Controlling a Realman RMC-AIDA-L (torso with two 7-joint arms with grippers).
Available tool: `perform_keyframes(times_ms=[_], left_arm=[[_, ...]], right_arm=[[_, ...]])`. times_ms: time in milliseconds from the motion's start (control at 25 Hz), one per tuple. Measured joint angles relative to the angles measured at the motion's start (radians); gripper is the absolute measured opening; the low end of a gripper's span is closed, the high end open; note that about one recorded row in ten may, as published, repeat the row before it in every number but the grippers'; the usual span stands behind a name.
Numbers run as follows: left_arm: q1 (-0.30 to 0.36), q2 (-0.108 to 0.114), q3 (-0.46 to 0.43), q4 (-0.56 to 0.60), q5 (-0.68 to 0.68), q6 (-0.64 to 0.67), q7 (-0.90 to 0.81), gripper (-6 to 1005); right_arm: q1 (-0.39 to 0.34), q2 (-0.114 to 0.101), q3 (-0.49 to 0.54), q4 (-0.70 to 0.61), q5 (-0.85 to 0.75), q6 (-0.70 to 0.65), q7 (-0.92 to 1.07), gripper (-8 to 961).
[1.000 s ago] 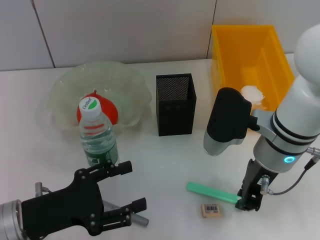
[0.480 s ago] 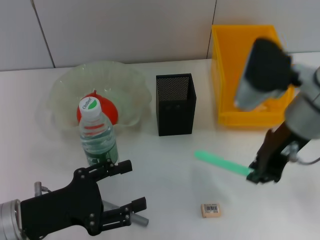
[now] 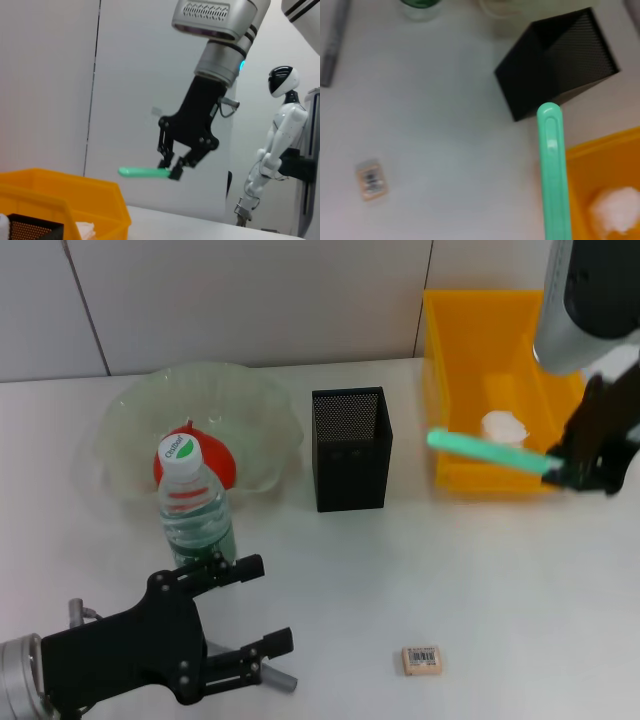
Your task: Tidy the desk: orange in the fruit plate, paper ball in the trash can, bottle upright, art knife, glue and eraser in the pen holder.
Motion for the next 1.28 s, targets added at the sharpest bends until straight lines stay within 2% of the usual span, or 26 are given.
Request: perform_keyframes(times_ms=[240, 480, 840, 960, 1280], left_arm=[[0.003, -0.002, 0.000, -0.003, -0.044, -0.002, 0.024, 797], [0.009, -0.002, -0.001, -0.015, -0.078, 0.001, 0.062, 797], [0.009, -0.004, 0.001, -0.060, -0.115, 0.001, 0.134, 797], [0.009, -0.003, 0.007, -0.063, -0.116, 0.001, 0.141, 797], [0.014, -0.003, 0.010, -0.065, -0.114, 0.020, 0.141, 797]], right_arm=[[0.049, -0.004, -0.001, 0.019, -0.099, 0.032, -0.116, 176], [0.051, 0.001, -0.056, 0.013, -0.192, 0.180, -0.271, 177], [-0.004, 0.006, -0.215, 0.018, -0.259, 0.377, -0.446, 177], [-0.032, 0.013, -0.275, 0.014, -0.282, 0.441, -0.500, 177], [-0.098, 0.017, -0.425, -0.014, -0.358, 0.614, -0.576, 177]])
